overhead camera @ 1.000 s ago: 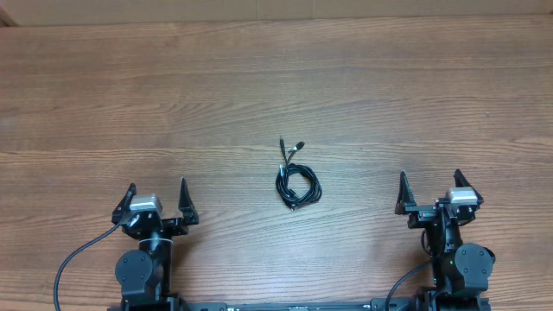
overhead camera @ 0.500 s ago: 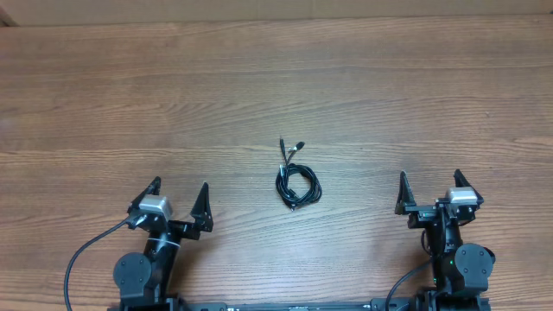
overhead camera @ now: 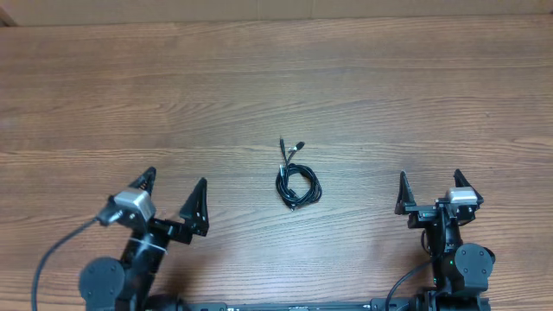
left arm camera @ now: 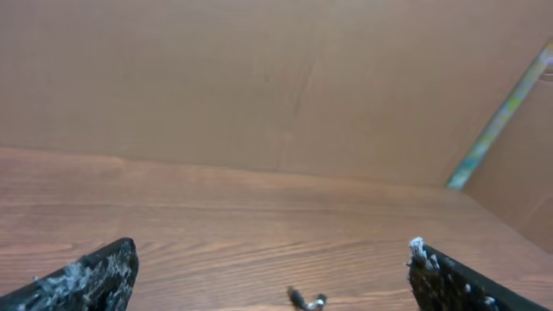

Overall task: Untangle cables
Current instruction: 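Move the left gripper forward over the black cable bundle, then close the left gripper on the cable bundle and lift it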

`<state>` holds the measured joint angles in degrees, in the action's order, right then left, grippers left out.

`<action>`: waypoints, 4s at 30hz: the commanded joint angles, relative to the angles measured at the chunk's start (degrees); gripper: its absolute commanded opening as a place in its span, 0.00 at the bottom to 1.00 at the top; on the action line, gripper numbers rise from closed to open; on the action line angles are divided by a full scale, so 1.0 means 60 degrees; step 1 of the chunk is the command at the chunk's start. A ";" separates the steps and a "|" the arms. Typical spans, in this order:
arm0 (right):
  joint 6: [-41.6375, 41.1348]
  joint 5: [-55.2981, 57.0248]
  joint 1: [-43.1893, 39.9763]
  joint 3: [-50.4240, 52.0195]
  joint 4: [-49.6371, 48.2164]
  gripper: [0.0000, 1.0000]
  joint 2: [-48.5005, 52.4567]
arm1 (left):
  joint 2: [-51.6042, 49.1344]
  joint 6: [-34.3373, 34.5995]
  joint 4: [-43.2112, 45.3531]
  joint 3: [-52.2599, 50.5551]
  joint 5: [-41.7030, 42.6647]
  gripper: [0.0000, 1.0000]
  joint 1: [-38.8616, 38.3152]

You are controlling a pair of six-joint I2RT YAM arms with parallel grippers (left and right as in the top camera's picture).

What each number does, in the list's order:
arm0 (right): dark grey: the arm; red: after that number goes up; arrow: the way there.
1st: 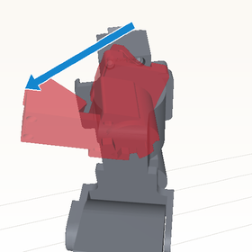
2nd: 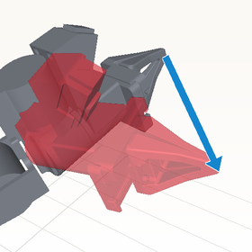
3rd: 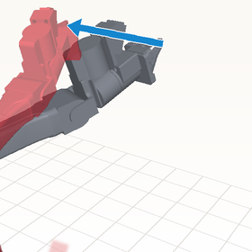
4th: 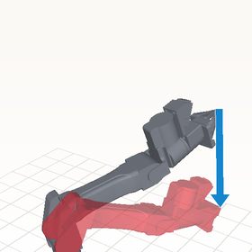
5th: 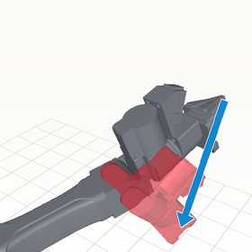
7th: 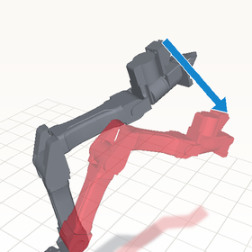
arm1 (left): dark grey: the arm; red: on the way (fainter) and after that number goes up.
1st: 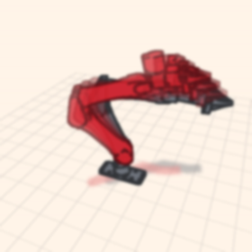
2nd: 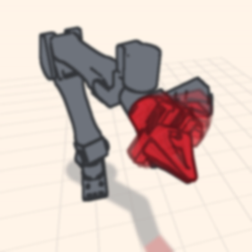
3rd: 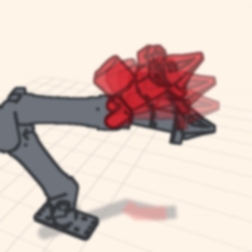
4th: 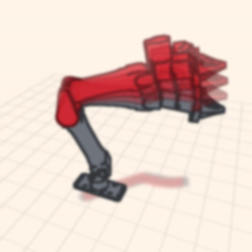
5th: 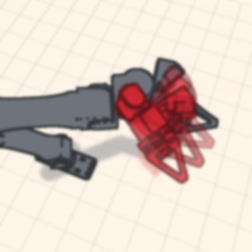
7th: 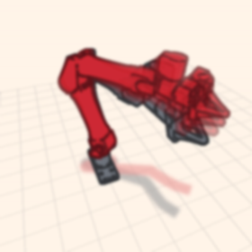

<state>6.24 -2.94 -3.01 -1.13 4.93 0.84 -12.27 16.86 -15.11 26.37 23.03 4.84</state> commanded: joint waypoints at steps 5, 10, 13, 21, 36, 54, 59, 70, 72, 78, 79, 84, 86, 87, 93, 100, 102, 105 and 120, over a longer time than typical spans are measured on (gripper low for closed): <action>0.0044 0.0055 -0.0029 0.0109 -0.0062 1.00 -0.0113 | -0.2648 0.0233 -0.0911 0.2328 0.1927 1.00 -0.0062; 0.0044 0.0055 -0.0029 0.0109 -0.0058 1.00 -0.0113 | -0.4517 0.0233 -0.2696 0.3916 0.2186 1.00 -0.0066; 0.0040 0.0055 -0.0029 0.0109 -0.0058 1.00 -0.0113 | -0.5501 0.0229 -0.3574 0.4765 0.2630 1.00 -0.0091; 0.0040 0.0058 -0.0029 0.0109 -0.0058 1.00 -0.0113 | -0.7198 0.0229 -0.4794 0.6014 0.1847 1.00 -0.1730; 0.0044 0.0058 -0.0029 0.0109 -0.0058 1.00 -0.0113 | -0.9533 0.0823 -0.3971 0.6382 -0.1370 0.99 -0.5825; 0.0044 0.0055 -0.0029 0.0109 -0.0058 1.00 -0.0113 | -1.3085 0.5923 -0.4444 0.6382 -0.3169 0.53 -0.5829; 0.0040 0.0058 -0.0029 0.0109 -0.0058 1.00 -0.0113 | -1.4145 0.6266 -0.4437 0.6382 -0.2710 0.52 -0.5832; 0.0044 0.0058 -0.0029 0.0109 -0.0058 1.00 -0.0113 | -1.5711 0.6266 -0.4229 0.6382 -0.1745 0.45 -0.5839; 0.0040 0.0058 -0.0029 0.0109 -0.0058 1.00 -0.0113 | -1.5872 0.6266 -0.4226 0.6382 -0.1749 0.46 -0.5843; 0.0040 0.0055 -0.0029 0.0109 -0.0058 1.00 -0.0113 | -1.6065 0.6269 -0.4167 0.6382 -0.1752 0.42 -0.5916; 0.0040 0.0058 -0.0029 0.0109 -0.0058 1.00 -0.0113 | -1.6065 0.6269 -0.4153 0.6382 -0.1756 0.39 -0.5938; 0.0040 0.0055 -0.0029 0.0109 -0.0058 1.00 -0.0102 | -1.6065 0.6247 -0.3963 0.6379 -0.2014 0.13 -0.6058; 0.0044 0.0055 -0.0029 0.0109 -0.0058 1.00 -0.0102 | -1.6065 0.6226 -0.3949 0.6379 -0.2390 0.04 -0.6131; 0.0040 0.0055 -0.0029 0.0109 -0.0058 1.00 -0.0102 | -1.6065 0.6218 -0.3971 0.6379 -0.2550 0.05 -0.6178; 0.0040 0.0058 -0.0029 0.0109 -0.0058 1.00 -0.0102 | -1.5799 0.4685 -0.4874 0.6634 -0.3555 0.04 -0.5952; 0.0044 0.0055 -0.0029 0.0109 -0.0058 1.00 -0.0102 | -1.4182 0.2430 -0.6961 0.7978 -0.4146 0.04 -0.5187; 0.0040 0.0055 -0.0029 0.0109 -0.0058 1.00 -0.0102 | -1.3555 0.0696 -0.6943 0.8102 -0.3457 0.04 -0.5176; 0.0040 0.0055 -0.0029 0.0109 -0.0058 1.00 -0.0102 | -1.2786 -0.1486 -0.7125 0.8105 -0.2379 0.04 -0.5187; 0.0044 0.0058 -0.0029 0.0109 -0.0058 1.00 -0.0102 | -1.1945 -0.4517 -0.7581 0.8098 -0.1089 0.04 -0.5187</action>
<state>6.24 -2.94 -3.01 -1.06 4.93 0.84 -84.16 -6.28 -61.06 74.41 12.49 -25.89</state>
